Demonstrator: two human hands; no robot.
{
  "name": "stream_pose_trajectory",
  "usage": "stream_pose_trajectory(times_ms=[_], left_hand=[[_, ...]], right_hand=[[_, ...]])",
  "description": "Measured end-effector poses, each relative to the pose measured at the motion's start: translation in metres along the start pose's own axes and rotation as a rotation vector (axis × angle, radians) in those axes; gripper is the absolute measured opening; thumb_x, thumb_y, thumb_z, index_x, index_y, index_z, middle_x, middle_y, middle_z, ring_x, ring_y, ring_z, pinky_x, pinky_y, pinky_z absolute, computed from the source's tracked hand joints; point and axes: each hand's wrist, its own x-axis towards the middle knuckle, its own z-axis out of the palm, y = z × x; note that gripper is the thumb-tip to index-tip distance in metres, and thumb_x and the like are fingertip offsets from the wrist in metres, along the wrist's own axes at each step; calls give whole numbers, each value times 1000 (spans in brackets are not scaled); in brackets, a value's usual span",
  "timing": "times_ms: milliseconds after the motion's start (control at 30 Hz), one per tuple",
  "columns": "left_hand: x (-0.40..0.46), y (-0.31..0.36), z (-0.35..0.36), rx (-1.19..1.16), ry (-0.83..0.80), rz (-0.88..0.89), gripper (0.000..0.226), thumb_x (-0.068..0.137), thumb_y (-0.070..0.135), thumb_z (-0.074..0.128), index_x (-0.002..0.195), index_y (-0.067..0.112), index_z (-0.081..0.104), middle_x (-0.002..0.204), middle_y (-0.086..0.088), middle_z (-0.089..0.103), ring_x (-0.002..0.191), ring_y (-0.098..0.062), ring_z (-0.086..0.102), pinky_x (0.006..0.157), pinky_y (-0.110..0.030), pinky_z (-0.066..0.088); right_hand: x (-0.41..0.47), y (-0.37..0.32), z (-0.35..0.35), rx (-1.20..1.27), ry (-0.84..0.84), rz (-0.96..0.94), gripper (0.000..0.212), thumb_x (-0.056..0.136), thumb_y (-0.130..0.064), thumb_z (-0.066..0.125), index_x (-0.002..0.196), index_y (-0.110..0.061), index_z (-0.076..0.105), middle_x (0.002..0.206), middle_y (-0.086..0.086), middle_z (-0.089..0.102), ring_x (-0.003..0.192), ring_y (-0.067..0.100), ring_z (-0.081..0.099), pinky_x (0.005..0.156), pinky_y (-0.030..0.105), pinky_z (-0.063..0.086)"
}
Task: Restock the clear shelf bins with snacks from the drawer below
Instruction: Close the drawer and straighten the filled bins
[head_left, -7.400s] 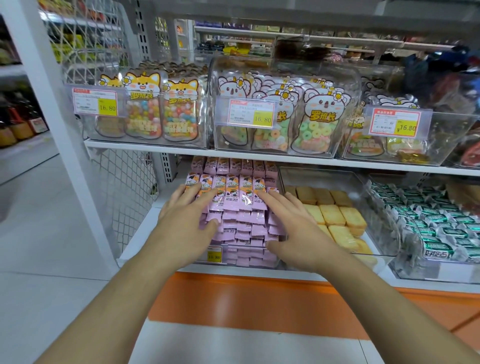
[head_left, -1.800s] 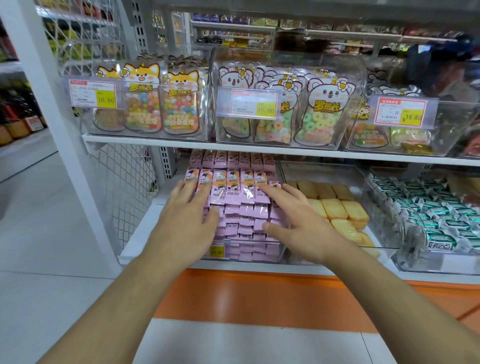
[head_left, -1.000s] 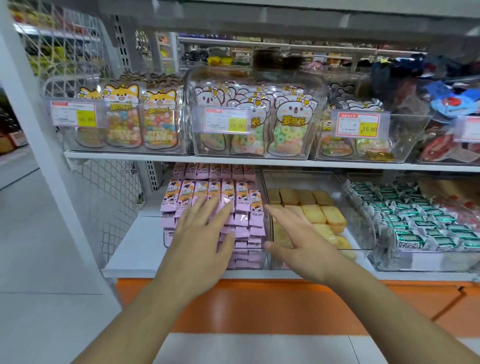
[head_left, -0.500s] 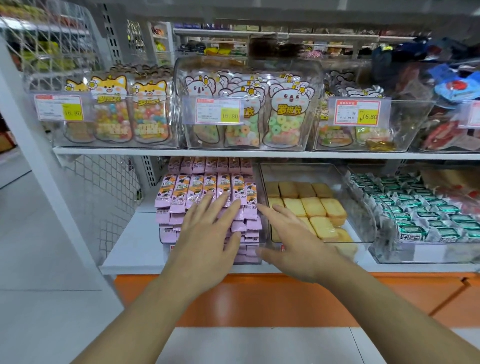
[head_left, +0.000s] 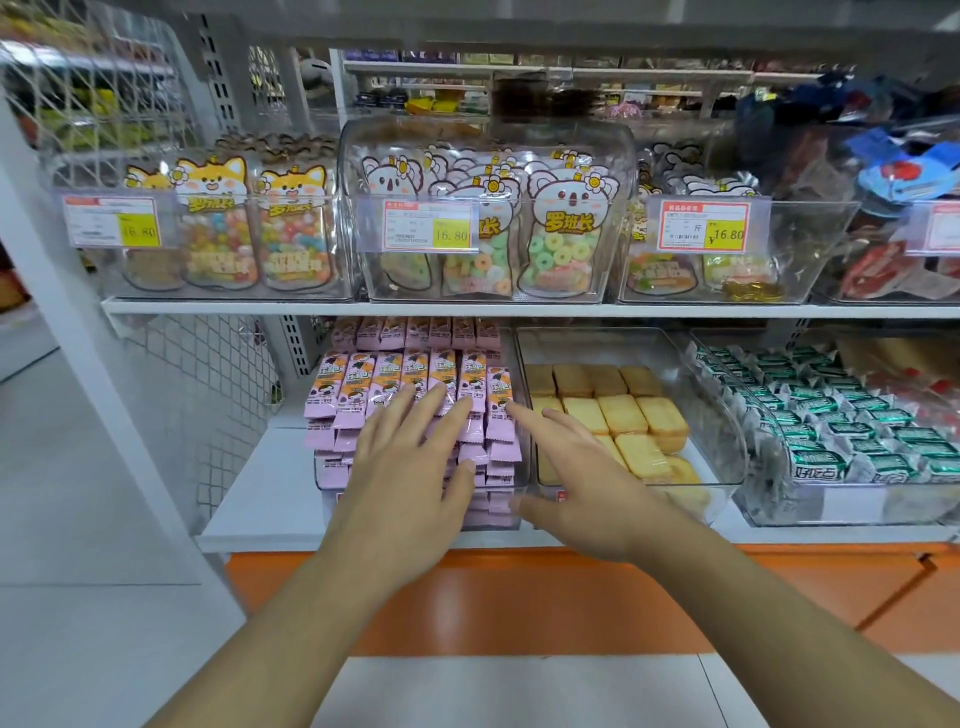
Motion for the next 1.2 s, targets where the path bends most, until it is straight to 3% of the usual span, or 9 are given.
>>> stream_pose_trajectory(times_ms=[267, 567, 767, 933, 1200], left_hand=[[3, 0, 1, 38, -13, 8, 62, 104, 54, 26, 163, 44, 12, 173, 13, 2, 158, -15, -13, 127, -39, -9], [5, 1, 4, 60, -23, 1, 60, 106, 53, 31, 163, 42, 14, 172, 13, 10, 158, -18, -8, 129, -42, -7], [7, -1, -2, 21, 24, 6, 64, 101, 53, 29, 162, 39, 20, 172, 14, 8, 158, -14, -7, 127, -38, -8], [11, -18, -10, 12, 54, -89, 68, 96, 54, 28, 162, 36, 25, 171, 9, 16, 158, -18, 0, 127, -40, -4], [10, -42, -18, 2, 19, -194, 67, 101, 56, 27, 164, 35, 19, 173, 4, 10, 158, -21, -4, 129, -43, -2]], right_hand=[[10, -7, 6, -46, -5, 4, 99, 92, -45, 71, 162, -50, 1, 167, -21, 21, 159, 9, -5, 128, 46, 18], [17, -4, 5, 19, 15, 42, 100, 79, -40, 77, 155, -56, 14, 167, -6, 21, 159, 18, 10, 124, 50, 30], [25, -8, -3, -33, 66, -50, 103, 82, -31, 73, 163, -42, 11, 166, -13, 23, 157, 12, 6, 127, 47, 20], [37, -22, -1, -27, 46, -81, 100, 90, -31, 70, 163, -49, 5, 171, -16, 13, 158, 8, -2, 129, 45, 11], [45, -27, 5, 18, 40, -67, 99, 88, -32, 75, 163, -44, 13, 171, -16, 14, 157, 1, -6, 127, 40, 18]])
